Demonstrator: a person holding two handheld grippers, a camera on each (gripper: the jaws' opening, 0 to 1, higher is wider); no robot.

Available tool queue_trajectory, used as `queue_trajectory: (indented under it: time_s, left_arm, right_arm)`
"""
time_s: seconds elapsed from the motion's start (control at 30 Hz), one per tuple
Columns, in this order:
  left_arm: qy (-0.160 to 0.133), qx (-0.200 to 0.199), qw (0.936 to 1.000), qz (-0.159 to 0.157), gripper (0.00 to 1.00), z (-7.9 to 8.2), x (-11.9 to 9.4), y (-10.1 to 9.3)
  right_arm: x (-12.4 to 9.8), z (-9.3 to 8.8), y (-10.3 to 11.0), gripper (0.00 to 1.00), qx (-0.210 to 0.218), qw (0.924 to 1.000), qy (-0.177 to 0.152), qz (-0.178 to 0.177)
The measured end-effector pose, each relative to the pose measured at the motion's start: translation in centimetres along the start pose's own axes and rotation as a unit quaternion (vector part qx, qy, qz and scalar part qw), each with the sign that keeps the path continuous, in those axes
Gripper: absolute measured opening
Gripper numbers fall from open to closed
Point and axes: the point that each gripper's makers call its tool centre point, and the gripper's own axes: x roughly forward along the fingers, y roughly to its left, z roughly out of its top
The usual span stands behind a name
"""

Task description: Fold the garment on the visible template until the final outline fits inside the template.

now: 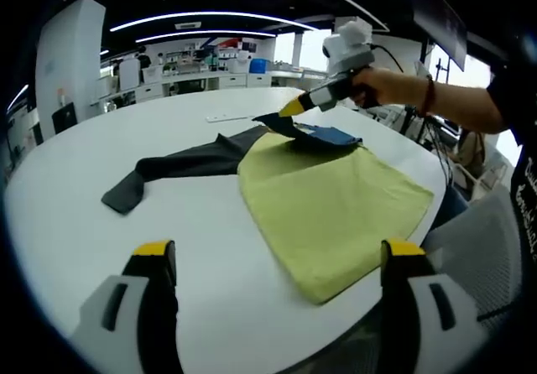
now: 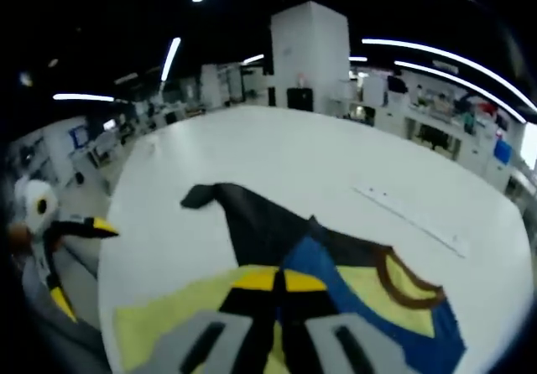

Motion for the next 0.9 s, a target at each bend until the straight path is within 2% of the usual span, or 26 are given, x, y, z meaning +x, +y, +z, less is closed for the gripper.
queue_trajectory:
  time_s: [0.3, 0.43, 0.7, 0.8, 0.87, 0.9]
  left_arm:
    - [0.001, -0.003, 1.0000, 0.003, 0.99, -0.1, -0.1, 0.3]
    - [0.002, -0.004, 1.0000, 0.004, 0.99, -0.2, -0.1, 0.3]
    - [-0.001, -0.005, 1.0000, 0.005, 0.99, -0.2, -0.1, 0.2]
    - [-0.001, -0.006, 1.0000, 0.005, 0.99, -0.2, -0.2, 0.1]
    - [-0.001, -0.006, 1.0000, 0.005, 0.99, -0.1, -0.2, 0.1]
    - [-0.002, -0.006, 1.0000, 0.004, 0.99, 0.0, -0.2, 0.0]
  right_arm:
    - [1.9, -0.7, 0.9, 0.00, 0.005, 1.0000, 0.000, 0.002]
    - [2.8, -1.6, 1.4, 0.00, 0.025, 0.9997, 0.005, 0.005]
    - [4.1, -3.3, 2.8, 0.00, 0.029, 0.9993, 0.022, 0.010]
    - [4.4, -3.8, 4.1, 0.00, 0.041, 0.9979, 0.029, 0.040]
    - [4.3, -4.1, 4.2, 0.00, 0.038, 0.9978, 0.035, 0.041]
    - [4.3, -4.3, 4.3, 0.04, 0.035, 0.9979, 0.037, 0.040]
